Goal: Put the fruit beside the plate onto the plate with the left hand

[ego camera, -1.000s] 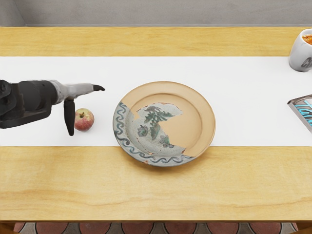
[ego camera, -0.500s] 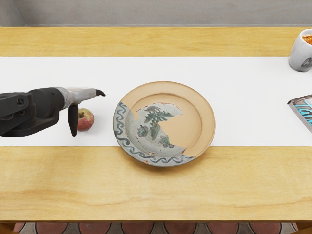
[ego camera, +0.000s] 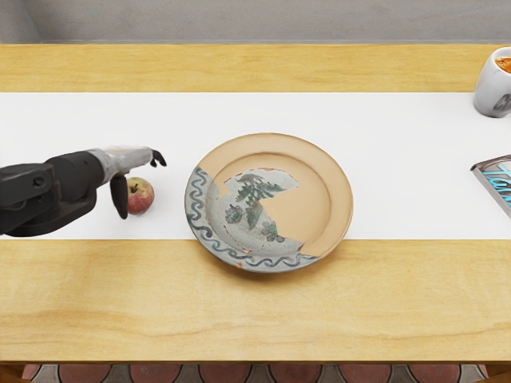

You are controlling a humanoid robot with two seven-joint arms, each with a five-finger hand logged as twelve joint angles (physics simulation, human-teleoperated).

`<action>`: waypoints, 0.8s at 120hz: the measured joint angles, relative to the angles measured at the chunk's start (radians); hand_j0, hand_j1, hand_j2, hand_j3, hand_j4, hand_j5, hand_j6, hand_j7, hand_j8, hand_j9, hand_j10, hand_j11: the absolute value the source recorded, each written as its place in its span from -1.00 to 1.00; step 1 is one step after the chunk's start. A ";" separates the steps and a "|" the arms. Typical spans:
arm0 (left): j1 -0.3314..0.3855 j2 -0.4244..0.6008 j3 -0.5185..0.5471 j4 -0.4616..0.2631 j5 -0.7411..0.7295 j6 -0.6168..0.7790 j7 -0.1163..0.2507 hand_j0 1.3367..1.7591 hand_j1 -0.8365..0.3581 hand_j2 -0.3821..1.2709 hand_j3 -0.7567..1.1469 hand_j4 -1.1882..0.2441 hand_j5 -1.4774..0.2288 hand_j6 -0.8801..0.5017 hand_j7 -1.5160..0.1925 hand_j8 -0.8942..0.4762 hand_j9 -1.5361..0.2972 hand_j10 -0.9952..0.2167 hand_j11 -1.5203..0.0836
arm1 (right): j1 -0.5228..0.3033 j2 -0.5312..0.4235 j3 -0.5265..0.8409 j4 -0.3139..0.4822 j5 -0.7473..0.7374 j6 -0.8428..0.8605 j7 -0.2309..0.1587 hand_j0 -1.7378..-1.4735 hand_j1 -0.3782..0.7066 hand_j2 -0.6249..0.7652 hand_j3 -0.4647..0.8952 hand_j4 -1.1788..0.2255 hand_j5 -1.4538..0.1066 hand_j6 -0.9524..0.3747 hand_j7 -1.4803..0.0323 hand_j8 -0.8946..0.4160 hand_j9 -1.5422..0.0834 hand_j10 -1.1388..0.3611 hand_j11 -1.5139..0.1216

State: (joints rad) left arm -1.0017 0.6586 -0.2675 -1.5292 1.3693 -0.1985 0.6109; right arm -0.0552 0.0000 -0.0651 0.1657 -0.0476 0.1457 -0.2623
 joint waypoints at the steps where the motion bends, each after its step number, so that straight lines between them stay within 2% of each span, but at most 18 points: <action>1: 0.001 -0.001 0.000 0.000 0.001 0.001 0.000 0.52 0.50 -0.48 -0.20 0.31 0.36 -0.08 0.41 -0.06 0.33 0.24 0.50 | 0.000 0.000 0.000 0.000 0.000 0.000 0.000 -0.40 -0.95 -0.10 -0.32 0.68 0.86 0.44 0.96 0.37 0.90 0.52 0.85; 12: 0.019 -0.005 0.000 0.001 0.015 0.019 0.000 0.52 0.49 -0.47 -0.20 0.30 0.35 -0.10 0.40 -0.07 0.32 0.22 0.49 | 0.000 0.000 0.000 0.000 0.000 0.000 0.000 -0.40 -0.95 -0.10 -0.32 0.68 0.86 0.44 0.96 0.37 0.90 0.52 0.85; 96: 0.028 -0.030 0.054 0.046 0.038 0.055 0.000 0.52 0.40 -0.46 -0.20 0.24 0.28 -0.16 0.32 -0.13 0.26 0.15 0.42 | 0.000 0.000 0.000 0.000 0.000 0.000 0.000 -0.40 -0.95 -0.10 -0.32 0.68 0.86 0.44 0.96 0.37 0.90 0.52 0.85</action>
State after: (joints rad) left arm -0.9740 0.6289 -0.2134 -1.4835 1.4076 -0.1432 0.6109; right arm -0.0552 0.0000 -0.0648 0.1657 -0.0476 0.1454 -0.2623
